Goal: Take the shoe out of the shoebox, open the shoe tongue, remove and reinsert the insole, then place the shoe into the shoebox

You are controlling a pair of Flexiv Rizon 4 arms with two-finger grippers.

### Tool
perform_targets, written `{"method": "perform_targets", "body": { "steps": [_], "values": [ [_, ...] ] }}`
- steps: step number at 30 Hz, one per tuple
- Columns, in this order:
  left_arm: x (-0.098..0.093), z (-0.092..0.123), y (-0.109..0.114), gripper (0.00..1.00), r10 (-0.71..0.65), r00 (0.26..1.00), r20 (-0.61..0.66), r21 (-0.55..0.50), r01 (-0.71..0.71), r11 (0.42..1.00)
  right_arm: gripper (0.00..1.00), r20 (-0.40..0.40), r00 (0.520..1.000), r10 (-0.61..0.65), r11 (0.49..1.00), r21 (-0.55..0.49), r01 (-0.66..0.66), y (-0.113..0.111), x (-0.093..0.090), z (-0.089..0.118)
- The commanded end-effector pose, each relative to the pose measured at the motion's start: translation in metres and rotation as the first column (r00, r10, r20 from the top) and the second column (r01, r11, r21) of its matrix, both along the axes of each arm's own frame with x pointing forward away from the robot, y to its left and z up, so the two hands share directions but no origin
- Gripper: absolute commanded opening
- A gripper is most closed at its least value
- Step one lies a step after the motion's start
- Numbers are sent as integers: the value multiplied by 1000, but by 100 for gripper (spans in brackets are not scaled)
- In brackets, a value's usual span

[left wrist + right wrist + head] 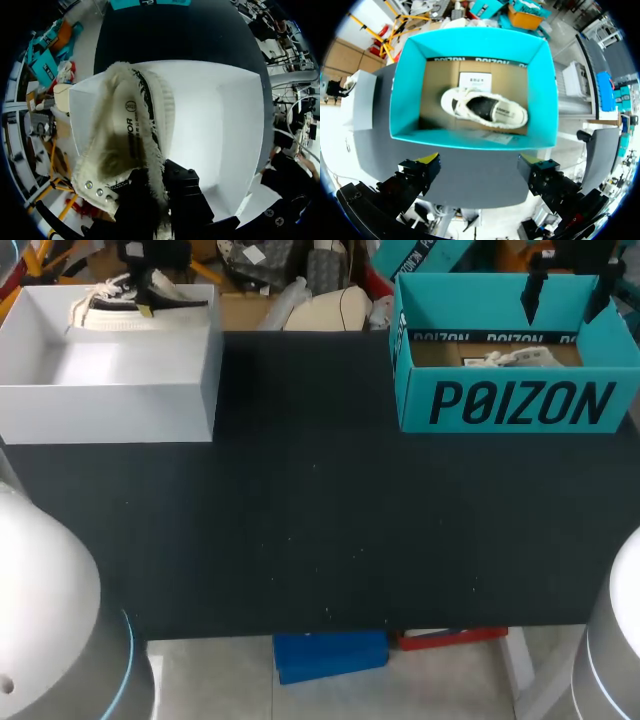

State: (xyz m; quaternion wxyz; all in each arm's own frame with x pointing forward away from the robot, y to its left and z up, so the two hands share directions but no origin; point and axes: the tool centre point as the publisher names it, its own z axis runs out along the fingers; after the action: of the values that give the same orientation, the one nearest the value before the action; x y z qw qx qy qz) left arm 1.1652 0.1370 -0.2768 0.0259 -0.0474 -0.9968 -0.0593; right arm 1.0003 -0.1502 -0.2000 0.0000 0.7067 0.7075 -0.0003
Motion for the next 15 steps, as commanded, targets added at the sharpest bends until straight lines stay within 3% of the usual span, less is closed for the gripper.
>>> {"method": "perform_targets", "body": {
  "steps": [1, 8, 15],
  "values": [
    [-91, 129, -24, 0, 2, 983, 184, 47, -11, 999, 100, 0, 1000, -1, 1000, 0, 1, 0, 0, 0],
    [-171, 182, -92, 0, 56, 948, 315, 8, -62, 998, 100, 0, 1000, -1, 1000, 0, 1, 0, 0, 0],
    [-267, 183, -173, 0, 121, 913, 390, -52, -110, 993, 100, 0, 1000, -1, 1000, 0, 1, 0, 0, 0]
  ]
}}
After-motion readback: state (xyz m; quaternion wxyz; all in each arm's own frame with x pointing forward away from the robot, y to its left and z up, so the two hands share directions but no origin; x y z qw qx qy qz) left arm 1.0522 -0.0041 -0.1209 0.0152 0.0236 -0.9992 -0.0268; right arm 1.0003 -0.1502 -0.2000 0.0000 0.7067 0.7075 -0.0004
